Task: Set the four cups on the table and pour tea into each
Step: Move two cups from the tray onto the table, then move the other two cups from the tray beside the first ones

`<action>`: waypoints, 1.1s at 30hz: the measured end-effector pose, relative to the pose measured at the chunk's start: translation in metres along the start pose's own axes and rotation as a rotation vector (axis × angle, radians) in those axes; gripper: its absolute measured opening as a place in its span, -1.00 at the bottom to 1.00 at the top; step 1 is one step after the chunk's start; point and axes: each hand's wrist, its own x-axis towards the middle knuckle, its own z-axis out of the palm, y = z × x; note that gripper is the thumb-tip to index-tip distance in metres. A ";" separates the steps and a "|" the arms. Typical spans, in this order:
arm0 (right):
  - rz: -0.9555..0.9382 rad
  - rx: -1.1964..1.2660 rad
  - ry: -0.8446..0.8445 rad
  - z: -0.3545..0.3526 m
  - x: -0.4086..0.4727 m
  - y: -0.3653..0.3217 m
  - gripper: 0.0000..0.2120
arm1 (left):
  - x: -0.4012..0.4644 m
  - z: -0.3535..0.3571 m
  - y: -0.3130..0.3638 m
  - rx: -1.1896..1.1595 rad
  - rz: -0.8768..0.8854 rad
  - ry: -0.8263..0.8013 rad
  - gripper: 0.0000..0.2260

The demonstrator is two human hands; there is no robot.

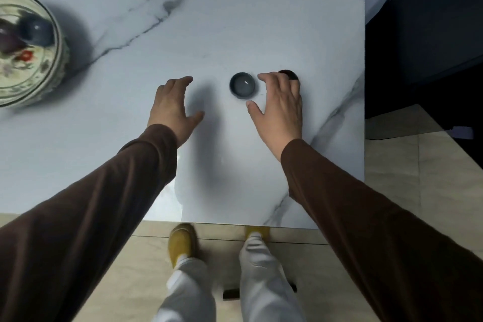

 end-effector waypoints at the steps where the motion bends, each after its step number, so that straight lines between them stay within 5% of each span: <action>1: -0.011 -0.001 -0.010 0.002 -0.005 -0.014 -0.55 | -0.006 -0.010 -0.008 -0.005 -0.005 0.005 -0.41; 14: -0.025 0.085 -0.078 0.056 -0.059 -0.207 -0.63 | -0.064 -0.151 -0.140 0.021 0.066 0.060 -0.47; 33: -0.078 0.212 -0.110 0.153 0.051 -0.335 -0.55 | 0.035 -0.202 -0.256 -0.305 -0.314 0.351 -0.38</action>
